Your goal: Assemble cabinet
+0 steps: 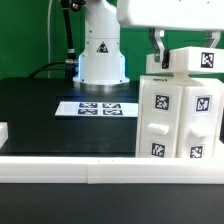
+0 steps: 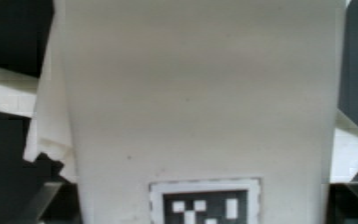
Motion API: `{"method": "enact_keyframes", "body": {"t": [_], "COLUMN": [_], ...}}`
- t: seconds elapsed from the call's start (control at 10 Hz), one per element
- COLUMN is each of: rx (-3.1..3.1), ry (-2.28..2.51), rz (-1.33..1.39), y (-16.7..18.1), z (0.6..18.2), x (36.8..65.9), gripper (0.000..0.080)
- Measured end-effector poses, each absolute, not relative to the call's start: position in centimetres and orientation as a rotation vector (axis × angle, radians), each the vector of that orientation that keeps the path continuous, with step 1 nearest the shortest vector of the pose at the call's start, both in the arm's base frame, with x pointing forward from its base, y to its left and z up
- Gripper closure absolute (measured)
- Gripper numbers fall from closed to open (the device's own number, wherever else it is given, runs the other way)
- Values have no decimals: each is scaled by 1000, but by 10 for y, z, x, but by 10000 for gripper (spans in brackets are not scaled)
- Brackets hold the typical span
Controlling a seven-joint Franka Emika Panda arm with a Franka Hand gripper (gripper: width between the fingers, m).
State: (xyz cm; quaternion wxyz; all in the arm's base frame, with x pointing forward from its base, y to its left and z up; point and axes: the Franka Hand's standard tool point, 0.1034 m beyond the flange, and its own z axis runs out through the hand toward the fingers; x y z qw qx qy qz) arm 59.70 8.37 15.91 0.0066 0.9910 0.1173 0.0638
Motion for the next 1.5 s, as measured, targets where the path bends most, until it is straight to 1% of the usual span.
{"method": "enact_keyframes", "body": {"t": [0.3, 0.6, 0.8, 1.1, 1.5], "rx": [3131, 3139, 3098, 3017, 2845], "ry": [109, -518, -880, -1296, -1731], "rz": [201, 290, 290, 291, 257], "y": [84, 85, 88, 88, 88], "z": [159, 159, 160, 160, 159], "x": [597, 594, 596, 601, 603], "gripper": [238, 238, 238, 238, 238]}}
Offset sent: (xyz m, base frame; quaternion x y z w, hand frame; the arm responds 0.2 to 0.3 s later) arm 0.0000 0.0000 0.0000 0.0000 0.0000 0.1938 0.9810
